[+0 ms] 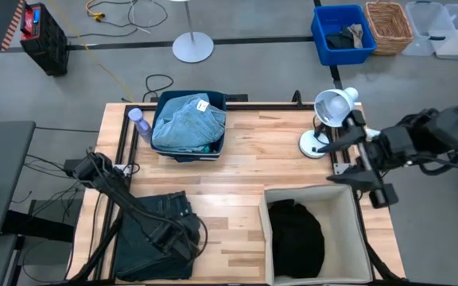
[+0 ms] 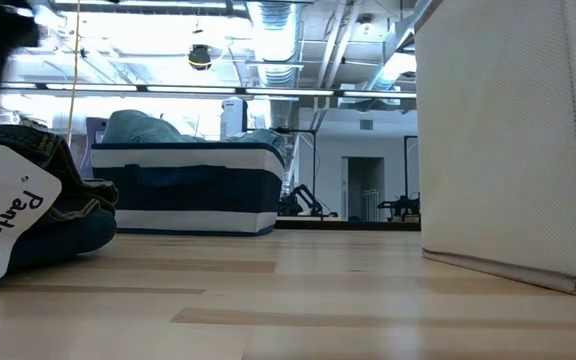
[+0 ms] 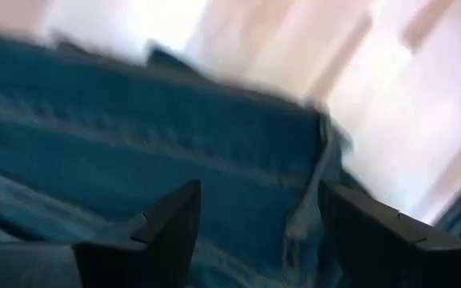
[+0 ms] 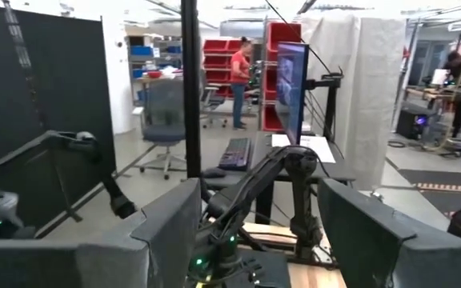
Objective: Sort clothes
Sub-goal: Put the black pants into the white laundry organizer, then return to Home Position
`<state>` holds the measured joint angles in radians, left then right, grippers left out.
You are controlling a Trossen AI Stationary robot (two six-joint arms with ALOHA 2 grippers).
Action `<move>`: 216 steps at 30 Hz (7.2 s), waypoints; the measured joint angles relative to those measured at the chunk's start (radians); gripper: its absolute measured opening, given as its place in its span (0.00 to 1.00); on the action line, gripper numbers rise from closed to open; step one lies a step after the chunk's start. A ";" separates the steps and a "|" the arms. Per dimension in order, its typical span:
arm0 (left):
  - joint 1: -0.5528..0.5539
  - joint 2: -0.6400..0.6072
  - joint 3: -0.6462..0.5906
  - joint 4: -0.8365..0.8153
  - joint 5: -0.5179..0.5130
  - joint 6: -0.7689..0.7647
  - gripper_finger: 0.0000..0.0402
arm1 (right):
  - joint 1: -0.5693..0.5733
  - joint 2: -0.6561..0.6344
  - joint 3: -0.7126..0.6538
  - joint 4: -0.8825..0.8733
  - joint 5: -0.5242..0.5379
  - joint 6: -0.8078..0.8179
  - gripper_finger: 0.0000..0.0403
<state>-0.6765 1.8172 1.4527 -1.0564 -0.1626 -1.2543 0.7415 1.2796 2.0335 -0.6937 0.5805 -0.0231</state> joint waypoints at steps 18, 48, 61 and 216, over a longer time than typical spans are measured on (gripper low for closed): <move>-0.162 0.002 -0.108 0.107 0.205 -0.062 0.64 | -0.008 -0.049 0.000 -0.108 0.005 0.000 0.67; -0.162 -0.018 -0.438 0.419 0.167 0.178 0.08 | -0.150 -0.041 0.000 -0.078 0.005 0.050 0.67; -0.160 -0.138 -0.104 0.051 -0.201 0.286 0.06 | -0.200 -0.036 0.000 -0.068 0.035 0.108 0.67; 0.233 -1.006 -0.684 1.067 -0.399 0.983 0.00 | 0.079 -0.555 -1.163 0.865 0.327 -0.139 0.01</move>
<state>-0.4431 0.8115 0.7684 0.0110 -0.5617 -0.2711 0.8200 0.7244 0.8709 0.1711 0.9073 -0.1625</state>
